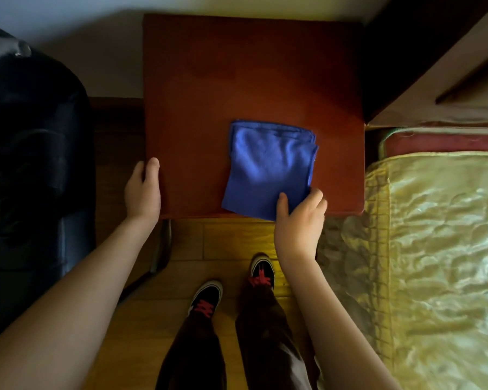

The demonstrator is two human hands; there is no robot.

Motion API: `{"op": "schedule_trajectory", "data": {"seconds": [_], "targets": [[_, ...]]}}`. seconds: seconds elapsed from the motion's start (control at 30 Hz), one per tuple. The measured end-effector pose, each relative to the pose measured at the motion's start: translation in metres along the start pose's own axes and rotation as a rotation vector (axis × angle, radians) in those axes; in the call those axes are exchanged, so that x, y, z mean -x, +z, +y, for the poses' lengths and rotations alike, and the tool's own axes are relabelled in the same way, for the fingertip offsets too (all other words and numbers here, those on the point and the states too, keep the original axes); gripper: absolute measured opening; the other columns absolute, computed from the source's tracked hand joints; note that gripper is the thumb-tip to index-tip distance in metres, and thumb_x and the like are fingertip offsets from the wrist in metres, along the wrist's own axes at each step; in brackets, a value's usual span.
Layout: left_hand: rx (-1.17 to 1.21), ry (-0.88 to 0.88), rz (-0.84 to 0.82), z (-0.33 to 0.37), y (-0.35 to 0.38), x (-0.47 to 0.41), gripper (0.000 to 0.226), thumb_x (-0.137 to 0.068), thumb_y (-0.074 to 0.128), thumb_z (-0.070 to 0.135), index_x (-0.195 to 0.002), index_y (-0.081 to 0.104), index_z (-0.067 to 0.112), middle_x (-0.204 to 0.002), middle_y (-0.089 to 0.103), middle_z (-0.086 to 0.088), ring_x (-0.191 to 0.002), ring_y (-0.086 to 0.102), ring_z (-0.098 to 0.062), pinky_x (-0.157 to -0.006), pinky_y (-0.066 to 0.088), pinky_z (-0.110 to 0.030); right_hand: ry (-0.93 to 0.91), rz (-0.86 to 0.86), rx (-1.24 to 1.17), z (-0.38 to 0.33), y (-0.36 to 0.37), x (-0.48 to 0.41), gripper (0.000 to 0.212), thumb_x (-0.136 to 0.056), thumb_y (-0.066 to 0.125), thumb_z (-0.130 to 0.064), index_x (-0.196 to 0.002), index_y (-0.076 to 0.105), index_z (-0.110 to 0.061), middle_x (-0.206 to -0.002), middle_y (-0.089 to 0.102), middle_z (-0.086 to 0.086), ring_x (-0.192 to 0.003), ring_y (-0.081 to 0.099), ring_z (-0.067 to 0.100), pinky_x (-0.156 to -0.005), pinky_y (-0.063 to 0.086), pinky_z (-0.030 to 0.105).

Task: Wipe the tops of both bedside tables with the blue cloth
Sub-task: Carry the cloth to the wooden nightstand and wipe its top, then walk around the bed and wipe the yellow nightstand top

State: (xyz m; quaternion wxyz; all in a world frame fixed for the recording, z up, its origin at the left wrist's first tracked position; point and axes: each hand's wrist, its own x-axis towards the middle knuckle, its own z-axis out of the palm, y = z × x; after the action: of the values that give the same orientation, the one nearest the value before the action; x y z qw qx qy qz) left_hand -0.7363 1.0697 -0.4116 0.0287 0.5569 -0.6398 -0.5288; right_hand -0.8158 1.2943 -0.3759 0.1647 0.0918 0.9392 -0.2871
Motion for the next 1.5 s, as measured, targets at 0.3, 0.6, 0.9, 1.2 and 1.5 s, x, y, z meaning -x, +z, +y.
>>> {"op": "schedule_trajectory", "data": {"seconds": [0.3,0.6,0.9,1.2,1.5], "targets": [[-0.16,-0.133,-0.102,0.029,-0.026,0.041,0.052,-0.098,0.042,0.037,-0.145,0.037,0.015,-0.143,0.048,-0.009,-0.128,0.047,-0.029,-0.096,0.036,-0.034,0.296,-0.319,-0.647,-0.051,-0.054,0.016,0.009,-0.085,0.07,-0.023,-0.09,0.064,-0.017,-0.086,0.069,-0.003,-0.072,0.066,0.011,-0.05,0.049,0.015],[-0.238,0.353,-0.339,0.179,-0.141,0.216,0.034,-0.099,0.043,0.033,-0.128,0.058,0.023,-0.126,0.059,0.004,-0.114,0.056,-0.009,-0.095,0.046,-0.023,0.031,-0.233,-0.596,-0.117,-0.229,0.137,0.008,-0.086,0.07,-0.024,-0.081,0.066,-0.018,-0.079,0.069,-0.004,-0.074,0.066,0.013,-0.066,0.052,0.028],[-0.279,0.576,-0.298,0.187,-0.265,0.342,0.031,-0.099,0.045,0.029,-0.125,0.059,0.018,-0.12,0.06,0.006,-0.109,0.056,-0.007,-0.084,0.041,-0.012,0.001,-0.013,-0.677,-0.078,-0.353,0.291,0.008,-0.087,0.069,-0.019,-0.095,0.068,-0.016,-0.089,0.072,-0.002,-0.081,0.068,0.011,-0.065,0.055,0.02],[-0.723,0.374,-0.662,0.071,-0.311,0.345,0.036,-0.099,0.04,0.041,-0.124,0.059,0.023,-0.119,0.061,0.004,-0.106,0.056,-0.01,-0.085,0.042,-0.025,0.368,0.242,-0.738,0.03,-0.311,0.414,0.01,-0.087,0.066,-0.017,-0.08,0.065,-0.011,-0.083,0.07,0.015,-0.085,0.066,0.031,-0.072,0.047,0.036],[-0.905,0.879,-0.95,0.125,-0.22,0.391,0.041,-0.099,0.034,0.043,-0.127,0.056,0.023,-0.122,0.058,0.006,-0.11,0.053,-0.01,-0.088,0.043,-0.026,0.548,0.54,-1.004,0.075,-0.323,0.505,0.012,-0.085,0.07,-0.022,-0.086,0.071,-0.011,-0.082,0.073,0.007,-0.082,0.069,0.024,-0.082,0.053,0.045]]}}
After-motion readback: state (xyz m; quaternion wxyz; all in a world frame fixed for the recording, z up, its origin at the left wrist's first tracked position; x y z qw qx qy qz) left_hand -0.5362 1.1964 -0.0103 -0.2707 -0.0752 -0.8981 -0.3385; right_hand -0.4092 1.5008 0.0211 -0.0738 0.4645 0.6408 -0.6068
